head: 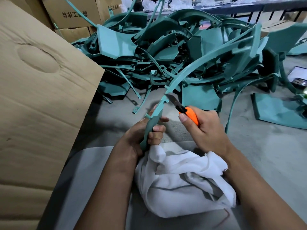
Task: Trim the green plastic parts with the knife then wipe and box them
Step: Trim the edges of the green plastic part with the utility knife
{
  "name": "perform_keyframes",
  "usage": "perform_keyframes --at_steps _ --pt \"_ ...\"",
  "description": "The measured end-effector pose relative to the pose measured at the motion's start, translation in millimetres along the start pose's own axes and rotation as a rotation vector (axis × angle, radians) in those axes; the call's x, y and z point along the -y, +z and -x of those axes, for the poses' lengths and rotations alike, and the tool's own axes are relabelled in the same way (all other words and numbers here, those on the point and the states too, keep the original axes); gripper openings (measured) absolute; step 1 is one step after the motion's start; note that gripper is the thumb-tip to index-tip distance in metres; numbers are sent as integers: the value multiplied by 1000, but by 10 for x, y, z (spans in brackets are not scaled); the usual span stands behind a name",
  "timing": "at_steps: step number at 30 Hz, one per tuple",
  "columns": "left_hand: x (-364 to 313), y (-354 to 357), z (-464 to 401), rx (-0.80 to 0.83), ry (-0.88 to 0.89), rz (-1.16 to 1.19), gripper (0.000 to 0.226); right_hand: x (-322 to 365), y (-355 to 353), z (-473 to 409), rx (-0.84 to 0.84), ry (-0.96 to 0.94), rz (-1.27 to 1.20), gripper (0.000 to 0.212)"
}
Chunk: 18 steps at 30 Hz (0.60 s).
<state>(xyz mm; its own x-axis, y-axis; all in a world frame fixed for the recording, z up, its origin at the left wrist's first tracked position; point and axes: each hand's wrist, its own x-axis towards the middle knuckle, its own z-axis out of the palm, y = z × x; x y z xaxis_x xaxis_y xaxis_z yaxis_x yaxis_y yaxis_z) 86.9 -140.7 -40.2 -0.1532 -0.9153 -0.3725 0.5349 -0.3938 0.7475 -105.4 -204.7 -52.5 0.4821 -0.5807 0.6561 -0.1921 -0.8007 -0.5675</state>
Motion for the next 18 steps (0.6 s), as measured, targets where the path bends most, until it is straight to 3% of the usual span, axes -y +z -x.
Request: perform_keyframes --at_steps 4,7,18 --pt "23 -18 -18 27 -23 -5 39 -48 17 14 -154 47 132 30" --pt "37 0 -17 102 -26 -1 22 -68 44 13 -200 57 201 26" --pt "173 105 -102 456 -227 209 41 -6 53 -4 -233 51 239 27"
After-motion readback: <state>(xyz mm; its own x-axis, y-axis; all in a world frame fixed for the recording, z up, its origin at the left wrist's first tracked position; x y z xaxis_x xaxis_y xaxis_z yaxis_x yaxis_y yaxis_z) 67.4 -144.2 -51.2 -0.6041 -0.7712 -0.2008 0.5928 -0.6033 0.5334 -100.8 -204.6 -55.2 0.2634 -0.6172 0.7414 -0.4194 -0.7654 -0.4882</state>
